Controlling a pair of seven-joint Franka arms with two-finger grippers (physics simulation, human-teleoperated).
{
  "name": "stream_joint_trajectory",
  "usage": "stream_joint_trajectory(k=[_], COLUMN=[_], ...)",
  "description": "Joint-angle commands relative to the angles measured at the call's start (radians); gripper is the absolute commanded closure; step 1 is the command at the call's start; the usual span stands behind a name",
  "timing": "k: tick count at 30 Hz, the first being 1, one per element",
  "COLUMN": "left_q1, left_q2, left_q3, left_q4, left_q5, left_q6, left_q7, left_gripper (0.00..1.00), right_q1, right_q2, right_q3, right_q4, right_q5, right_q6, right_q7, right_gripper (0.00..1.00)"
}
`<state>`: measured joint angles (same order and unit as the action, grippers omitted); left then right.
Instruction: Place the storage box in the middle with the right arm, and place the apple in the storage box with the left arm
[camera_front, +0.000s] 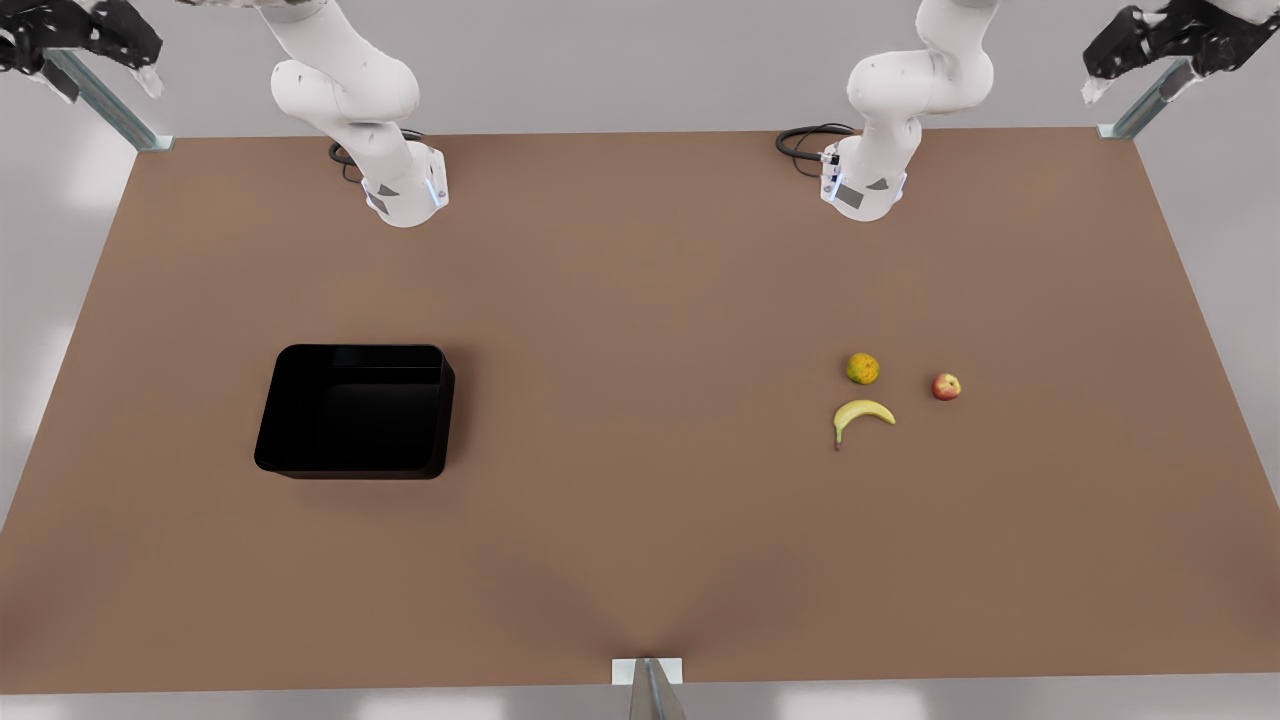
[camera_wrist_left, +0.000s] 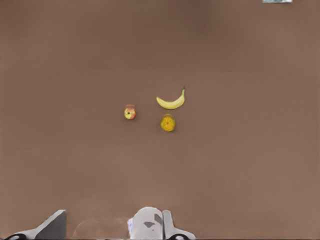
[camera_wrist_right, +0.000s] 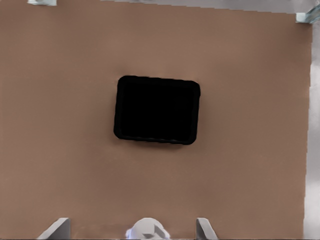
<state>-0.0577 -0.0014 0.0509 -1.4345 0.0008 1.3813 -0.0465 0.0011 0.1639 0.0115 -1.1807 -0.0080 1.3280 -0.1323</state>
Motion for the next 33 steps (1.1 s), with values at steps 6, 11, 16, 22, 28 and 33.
stream_joint_trajectory(k=[6, 11, 16, 22, 28, 33], left_q1=[0.122, 0.122, 0.122, 0.125, 0.13, 0.133], left_q2=[-0.012, -0.012, 0.127, 0.317, 0.4, 0.368], left_q3=[-0.177, -0.189, -0.198, 0.041, 0.152, 0.256], left_q4=[-0.127, -0.118, 0.037, 0.002, -0.242, -0.491], left_q5=[0.004, 0.036, 0.019, -0.55, -0.906, -1.042], left_q6=[0.133, 0.13, 0.052, 0.038, 0.146, 0.127], left_q7=[-0.001, 0.178, 0.124, -0.863, -1.072, -0.854], left_gripper=[0.0, 0.0, 0.0, 0.0, 0.0, 0.0], right_q1=[0.106, 0.042, 0.011, 0.01, 0.013, 0.013], right_q2=[0.045, 0.088, 0.003, 0.095, 0.266, 0.312], right_q3=[0.008, 0.004, -0.136, -0.26, -0.265, -0.266], right_q4=[-0.119, -0.152, -0.66, -0.8, -0.798, -0.814], right_q5=[-0.036, -0.052, -0.084, 0.006, 0.04, 0.04], right_q6=[0.122, 0.079, 0.569, 0.844, 0.939, 0.939], right_q7=[-0.018, -0.016, -0.035, -0.128, -0.132, -0.136], right_gripper=[0.0, 0.0, 0.0, 0.0, 0.0, 0.11])
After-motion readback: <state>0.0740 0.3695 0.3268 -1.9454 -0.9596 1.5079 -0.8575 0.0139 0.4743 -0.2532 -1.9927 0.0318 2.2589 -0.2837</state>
